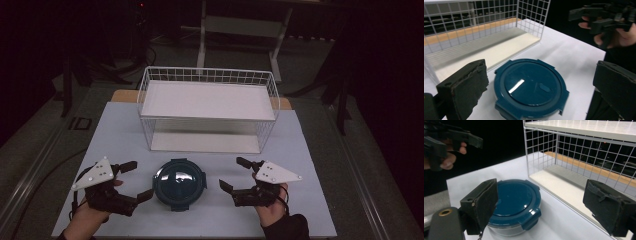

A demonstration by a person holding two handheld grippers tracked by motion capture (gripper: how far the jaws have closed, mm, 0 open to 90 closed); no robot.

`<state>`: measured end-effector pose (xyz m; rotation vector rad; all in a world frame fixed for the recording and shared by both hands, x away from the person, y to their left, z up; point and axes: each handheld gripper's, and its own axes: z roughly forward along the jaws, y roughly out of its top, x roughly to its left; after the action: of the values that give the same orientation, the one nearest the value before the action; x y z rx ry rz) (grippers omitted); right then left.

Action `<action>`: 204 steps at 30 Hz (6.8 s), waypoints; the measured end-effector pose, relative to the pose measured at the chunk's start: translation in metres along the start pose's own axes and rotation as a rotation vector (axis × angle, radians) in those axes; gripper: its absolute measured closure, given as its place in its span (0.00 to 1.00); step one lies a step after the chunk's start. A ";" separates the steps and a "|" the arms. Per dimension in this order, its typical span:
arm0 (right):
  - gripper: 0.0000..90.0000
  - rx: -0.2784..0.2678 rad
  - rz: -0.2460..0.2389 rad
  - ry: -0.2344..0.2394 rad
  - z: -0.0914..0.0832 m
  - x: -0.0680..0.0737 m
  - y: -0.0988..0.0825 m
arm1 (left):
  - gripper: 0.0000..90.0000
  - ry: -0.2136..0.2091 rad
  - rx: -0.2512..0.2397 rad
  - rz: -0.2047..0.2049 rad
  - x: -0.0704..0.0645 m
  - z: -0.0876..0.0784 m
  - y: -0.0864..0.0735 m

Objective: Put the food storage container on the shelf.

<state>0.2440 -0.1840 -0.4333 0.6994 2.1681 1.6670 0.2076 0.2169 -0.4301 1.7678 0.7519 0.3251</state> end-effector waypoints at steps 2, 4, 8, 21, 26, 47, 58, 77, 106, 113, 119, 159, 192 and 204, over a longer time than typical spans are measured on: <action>0.14 -0.010 -0.001 -0.013 -0.001 0.001 0.001 | 0.00 0.009 0.005 -0.011 0.003 0.002 0.002; 0.14 -0.010 0.006 -0.017 -0.002 0.001 0.002 | 0.00 0.020 0.009 -0.020 0.007 0.005 0.003; 0.12 -0.010 0.020 -0.017 -0.002 0.000 0.002 | 0.00 0.034 0.039 -0.052 0.014 0.011 0.005; 0.11 0.002 0.007 -0.054 0.004 0.008 0.000 | 0.00 0.036 0.216 -0.338 0.047 0.038 -0.014; 0.11 0.029 0.013 -0.036 0.008 0.009 -0.003 | 0.01 0.024 0.279 -0.444 0.056 0.045 -0.022; 0.15 0.112 0.068 0.014 0.020 0.008 -0.014 | 0.43 -0.119 0.404 -0.904 0.080 0.061 -0.060; 0.15 0.128 0.102 0.028 0.021 0.005 -0.015 | 0.60 -0.217 0.385 -0.948 0.083 0.064 -0.070; 0.36 0.301 0.494 0.164 0.051 -0.016 -0.043 | 0.63 -0.197 0.364 -0.694 0.053 0.054 -0.053; 0.62 0.357 0.666 0.300 0.065 -0.014 -0.068 | 0.65 -0.183 0.327 -0.604 0.034 0.044 -0.056; 0.62 0.355 0.699 0.293 0.063 -0.014 -0.069 | 0.64 -0.140 0.328 -0.598 0.028 0.045 -0.051; 0.62 0.339 0.670 0.282 0.057 -0.019 -0.062 | 0.64 -0.145 0.312 -0.575 0.026 0.050 -0.040; 0.61 0.217 0.504 0.112 0.040 -0.125 -0.029 | 0.63 -0.138 0.160 -0.346 0.061 0.159 0.013; 0.61 0.229 0.567 0.032 0.067 -0.154 -0.045 | 0.62 -0.129 0.135 -0.438 0.096 0.196 -0.004; 0.54 0.211 0.536 -0.060 0.070 -0.153 -0.044 | 0.56 -0.094 0.078 -0.440 0.104 0.203 -0.008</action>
<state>0.3994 -0.2211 -0.5014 1.4767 2.2632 1.6225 0.3982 0.1310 -0.5205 1.6230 1.0682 -0.0829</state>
